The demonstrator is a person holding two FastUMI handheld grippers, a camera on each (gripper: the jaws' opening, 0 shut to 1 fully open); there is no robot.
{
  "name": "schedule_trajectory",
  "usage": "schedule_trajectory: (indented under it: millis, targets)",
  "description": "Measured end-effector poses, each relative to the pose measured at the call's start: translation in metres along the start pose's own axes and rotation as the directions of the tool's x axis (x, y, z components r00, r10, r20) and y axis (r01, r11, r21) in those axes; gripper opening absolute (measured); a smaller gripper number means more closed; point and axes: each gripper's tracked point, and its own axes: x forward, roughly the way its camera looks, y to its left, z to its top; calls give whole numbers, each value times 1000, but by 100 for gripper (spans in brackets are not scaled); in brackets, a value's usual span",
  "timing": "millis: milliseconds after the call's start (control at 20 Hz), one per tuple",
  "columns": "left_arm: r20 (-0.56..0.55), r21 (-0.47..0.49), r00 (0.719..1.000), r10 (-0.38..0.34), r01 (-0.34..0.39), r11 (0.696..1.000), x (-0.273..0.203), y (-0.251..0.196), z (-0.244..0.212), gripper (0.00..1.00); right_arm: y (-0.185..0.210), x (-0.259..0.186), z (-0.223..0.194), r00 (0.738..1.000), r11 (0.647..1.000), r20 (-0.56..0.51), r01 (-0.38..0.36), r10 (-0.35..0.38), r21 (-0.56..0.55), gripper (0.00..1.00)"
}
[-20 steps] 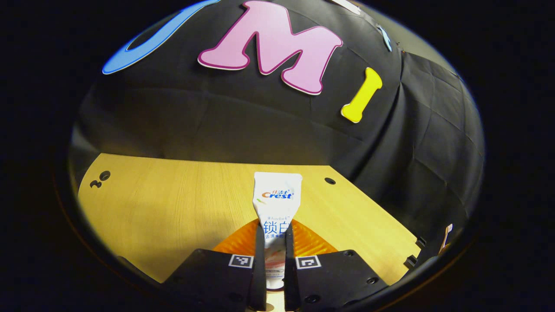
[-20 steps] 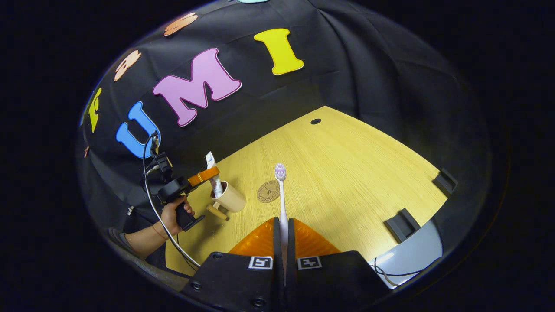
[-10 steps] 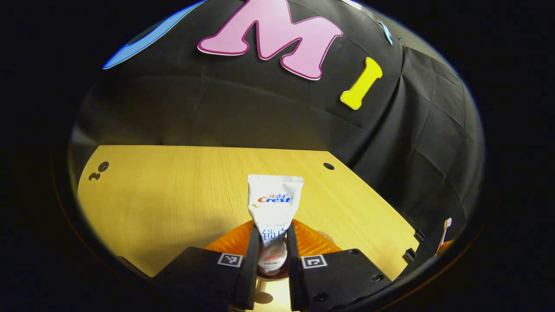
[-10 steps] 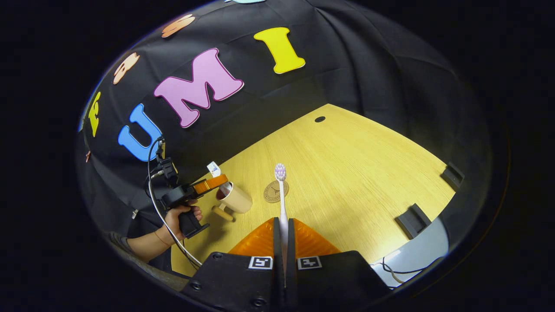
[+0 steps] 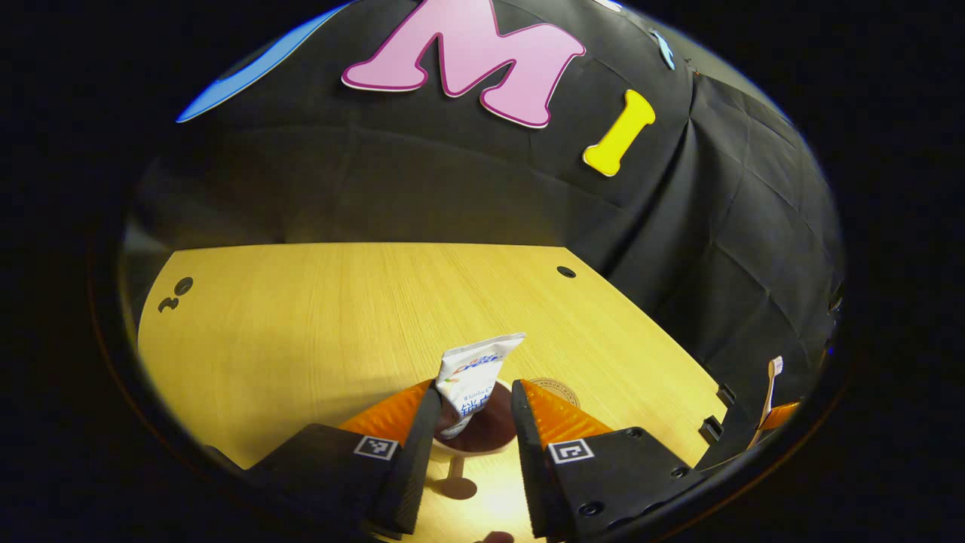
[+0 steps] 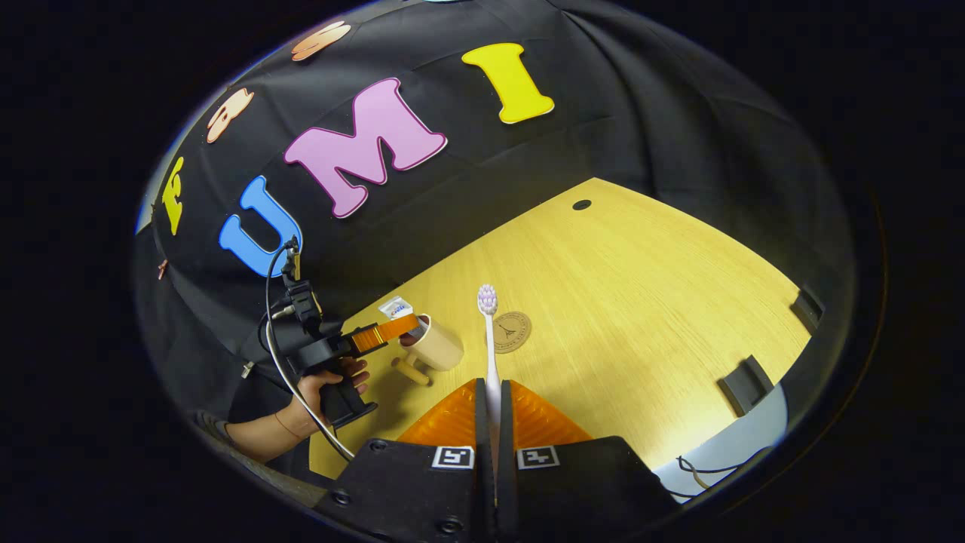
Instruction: Put the toothbrush and toothpaste on the desktop into the cup, then pick up the cup and place it on the coaster on the desktop.
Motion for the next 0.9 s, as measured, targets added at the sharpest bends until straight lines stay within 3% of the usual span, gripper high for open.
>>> schedule_trajectory:
  millis: [50,200,550,700,900]
  targets:
    - [0,6,1000,13,-13,1000,-7,3,1,61,8,4,2,1000,1000,2,-22,22,-4,6]
    - [0,26,998,56,-56,998,-29,15,-1,65,36,27,14,995,995,3,-98,98,-33,6]
    - [-5,11,997,74,-74,997,-97,13,-12,67,104,108,64,963,964,52,-264,264,-15,6]
    - [5,-8,997,80,-80,997,-121,7,-15,67,121,141,75,952,956,88,-295,293,8,6]
    - [7,-18,997,77,-77,997,-139,4,-27,67,125,176,87,948,962,175,-272,266,9,6]
